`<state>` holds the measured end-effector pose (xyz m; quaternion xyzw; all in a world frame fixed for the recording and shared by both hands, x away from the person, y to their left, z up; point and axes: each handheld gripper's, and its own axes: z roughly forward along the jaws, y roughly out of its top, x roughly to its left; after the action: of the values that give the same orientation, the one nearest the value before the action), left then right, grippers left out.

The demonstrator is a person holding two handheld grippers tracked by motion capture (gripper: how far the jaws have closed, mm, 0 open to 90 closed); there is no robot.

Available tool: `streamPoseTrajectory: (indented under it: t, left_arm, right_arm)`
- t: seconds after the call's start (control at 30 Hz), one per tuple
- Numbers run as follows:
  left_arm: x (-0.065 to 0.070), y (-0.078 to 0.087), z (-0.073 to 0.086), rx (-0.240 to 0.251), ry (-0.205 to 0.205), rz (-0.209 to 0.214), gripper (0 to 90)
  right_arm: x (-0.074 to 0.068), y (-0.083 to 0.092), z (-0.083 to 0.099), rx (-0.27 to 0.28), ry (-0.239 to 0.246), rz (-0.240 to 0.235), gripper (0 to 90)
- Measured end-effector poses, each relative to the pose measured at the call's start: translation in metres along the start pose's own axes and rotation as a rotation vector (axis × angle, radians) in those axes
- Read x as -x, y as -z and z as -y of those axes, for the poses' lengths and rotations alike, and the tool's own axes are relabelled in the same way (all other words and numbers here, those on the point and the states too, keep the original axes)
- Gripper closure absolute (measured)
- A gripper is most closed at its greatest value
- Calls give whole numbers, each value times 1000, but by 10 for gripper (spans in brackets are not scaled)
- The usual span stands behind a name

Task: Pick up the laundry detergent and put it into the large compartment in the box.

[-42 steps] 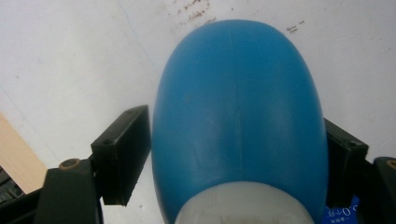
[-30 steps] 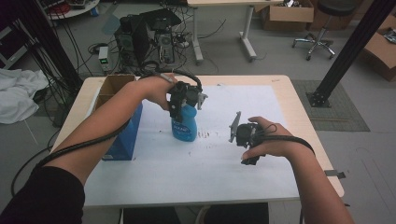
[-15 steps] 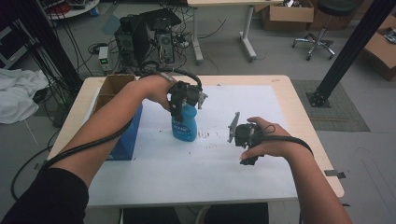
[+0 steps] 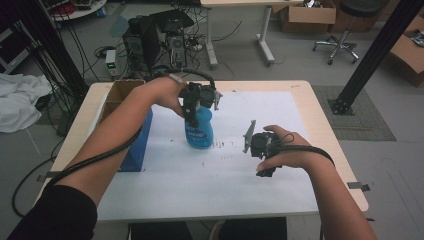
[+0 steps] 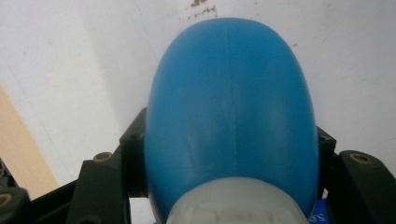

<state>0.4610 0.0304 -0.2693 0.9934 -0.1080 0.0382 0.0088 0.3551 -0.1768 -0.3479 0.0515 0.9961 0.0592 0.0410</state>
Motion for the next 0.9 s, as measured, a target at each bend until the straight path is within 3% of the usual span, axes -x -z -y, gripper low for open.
streamPoseTrajectory:
  t: [0.1, 0.17, 0.3, 0.5, 0.53, 0.57, 0.63, 0.7, 0.77, 0.8, 0.83, 0.87, 0.9]
  left_arm:
    - [5, 22, 3, -11, 62, -4, 388]
    - [8, 28, 4, -17, 78, -2, 388]
    - [13, 42, 8, -30, 152, 33, 388]
    - [22, 64, 16, -63, 307, 56, 388]
    - [24, 72, 20, -70, 358, 64, 387]
    - [24, 72, 20, -70, 358, 64, 387]
    - [24, 81, 29, -53, 442, 78, 387]
    - [26, 89, 35, -49, 485, 71, 387]
    - [30, 101, 43, -51, 577, 63, 387]
    - [30, 101, 43, -51, 577, 63, 387]
    - [32, 104, 45, -59, 604, 61, 387]
    - [32, 107, 46, -68, 642, 62, 387]
    - [35, 117, 51, -80, 734, 33, 387]
  right_arm:
    - [0, 2, -1, 3, 11, 4, 169]
    - [1, 3, -1, 4, 12, 6, 169]
    - [6, 5, 0, 17, 14, 18, 168]
    - [13, 5, 2, 40, 19, 15, 169]
    - [15, 5, 2, 45, 27, 12, 168]
    - [15, 5, 2, 45, 27, 12, 168]
    - [16, 5, 0, 52, 40, 12, 169]
    - [17, 5, -2, 53, 49, 18, 168]
    - [18, 5, -4, 63, 53, 15, 169]
    - [18, 5, -4, 63, 53, 15, 169]
    - [19, 5, -6, 67, 62, 18, 168]
    - [19, 5, -7, 69, 64, 18, 168]
    - [19, 5, -7, 71, 70, 18, 168]
